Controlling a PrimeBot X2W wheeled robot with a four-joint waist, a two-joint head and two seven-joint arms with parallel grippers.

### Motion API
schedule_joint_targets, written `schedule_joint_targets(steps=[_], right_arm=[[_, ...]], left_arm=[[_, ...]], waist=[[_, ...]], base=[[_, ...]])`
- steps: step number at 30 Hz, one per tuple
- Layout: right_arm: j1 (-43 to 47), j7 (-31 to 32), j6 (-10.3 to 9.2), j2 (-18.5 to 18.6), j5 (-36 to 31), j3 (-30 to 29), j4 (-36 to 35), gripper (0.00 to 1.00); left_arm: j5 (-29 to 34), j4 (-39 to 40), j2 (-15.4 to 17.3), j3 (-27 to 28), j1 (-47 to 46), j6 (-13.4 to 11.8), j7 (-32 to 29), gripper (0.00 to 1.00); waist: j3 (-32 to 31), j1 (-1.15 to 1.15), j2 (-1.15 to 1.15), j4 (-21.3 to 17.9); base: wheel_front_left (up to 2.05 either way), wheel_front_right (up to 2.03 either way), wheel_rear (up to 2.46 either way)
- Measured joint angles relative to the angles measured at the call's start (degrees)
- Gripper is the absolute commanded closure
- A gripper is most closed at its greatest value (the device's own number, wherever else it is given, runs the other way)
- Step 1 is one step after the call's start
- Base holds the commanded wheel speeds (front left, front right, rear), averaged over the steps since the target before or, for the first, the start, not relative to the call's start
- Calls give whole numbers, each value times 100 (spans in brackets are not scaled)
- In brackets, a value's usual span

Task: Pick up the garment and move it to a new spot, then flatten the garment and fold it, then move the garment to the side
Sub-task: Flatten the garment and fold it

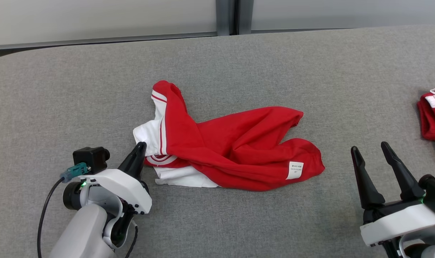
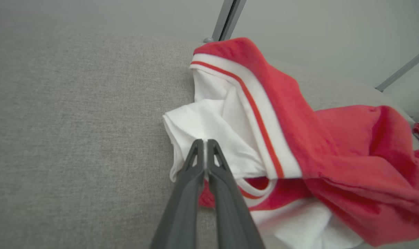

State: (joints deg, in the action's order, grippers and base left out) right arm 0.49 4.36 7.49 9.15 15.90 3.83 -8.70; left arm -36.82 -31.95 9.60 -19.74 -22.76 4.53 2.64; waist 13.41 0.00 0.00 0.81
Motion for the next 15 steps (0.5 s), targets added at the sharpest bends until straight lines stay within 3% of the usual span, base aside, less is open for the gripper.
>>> schedule_joint_targets(steps=[5, 11, 15], right_arm=[[-23, -18, 0, -33, 2, -57, 12, 0], [24, -22, 0, -38, -1, -178, 2, 0], [144, 20, 0, -60, -32, -331, -20, 0]], left_arm=[[254, 243, 102, -76, 2, -90, 311, 100], [476, 1140, 296, -63, 443, -489, 544, 100], [584, 1980, 434, -135, 1072, -797, 355, 100]], waist=[[-42, 0, 0, 89], [-181, 0, 0, 267], [-280, 0, 0, 454]], base=[[0, 0, 0], [0, 0, 0], [0, 0, 0]])
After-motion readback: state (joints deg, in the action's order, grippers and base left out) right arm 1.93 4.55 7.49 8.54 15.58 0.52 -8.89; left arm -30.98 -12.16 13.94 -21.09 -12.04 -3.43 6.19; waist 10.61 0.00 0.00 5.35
